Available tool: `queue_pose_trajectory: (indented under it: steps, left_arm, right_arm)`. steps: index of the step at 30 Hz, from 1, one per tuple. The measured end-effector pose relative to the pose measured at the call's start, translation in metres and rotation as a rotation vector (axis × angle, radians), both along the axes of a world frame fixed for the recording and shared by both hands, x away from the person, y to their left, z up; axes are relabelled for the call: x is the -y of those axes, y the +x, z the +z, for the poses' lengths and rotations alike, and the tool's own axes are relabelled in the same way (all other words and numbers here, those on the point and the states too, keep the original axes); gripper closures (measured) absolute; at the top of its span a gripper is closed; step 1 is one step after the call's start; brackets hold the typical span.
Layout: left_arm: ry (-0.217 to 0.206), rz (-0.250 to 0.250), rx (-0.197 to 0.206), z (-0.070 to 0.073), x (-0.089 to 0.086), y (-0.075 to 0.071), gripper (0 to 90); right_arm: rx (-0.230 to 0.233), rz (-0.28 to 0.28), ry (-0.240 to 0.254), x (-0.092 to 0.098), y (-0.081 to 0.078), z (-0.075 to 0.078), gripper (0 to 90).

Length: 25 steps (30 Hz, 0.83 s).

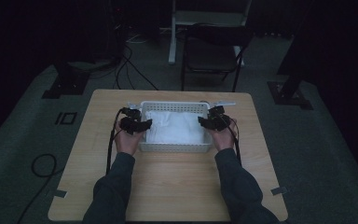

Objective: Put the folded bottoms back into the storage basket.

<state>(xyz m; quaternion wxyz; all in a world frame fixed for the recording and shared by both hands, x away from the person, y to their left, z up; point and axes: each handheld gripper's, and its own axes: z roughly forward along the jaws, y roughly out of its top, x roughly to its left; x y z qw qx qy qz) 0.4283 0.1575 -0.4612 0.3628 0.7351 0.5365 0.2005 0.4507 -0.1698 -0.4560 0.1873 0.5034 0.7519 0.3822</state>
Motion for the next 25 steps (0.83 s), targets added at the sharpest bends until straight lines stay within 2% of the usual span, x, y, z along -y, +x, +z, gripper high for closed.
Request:
queue_pose_trajectory:
  steps: [7,15,20,25]
  left_arm:
    - [-0.004,0.008,0.041,-0.002,-0.013,-0.016,45.4]
    - [-0.014,0.026,0.074,-0.009,-0.032,-0.037,44.9]
    - [-0.026,0.063,0.09,-0.016,-0.046,-0.046,44.5]
    - [-0.032,0.113,0.06,-0.031,-0.06,-0.046,44.3]
  right_arm:
    - [0.04,-0.019,0.001,0.022,-0.017,-0.001,67.7]
    - [0.104,-0.055,-0.033,0.041,-0.044,-0.009,72.4]
    - [0.077,-0.082,-0.048,0.053,-0.046,-0.024,71.8]
    - [0.037,-0.109,-0.058,0.061,-0.042,-0.04,70.4]
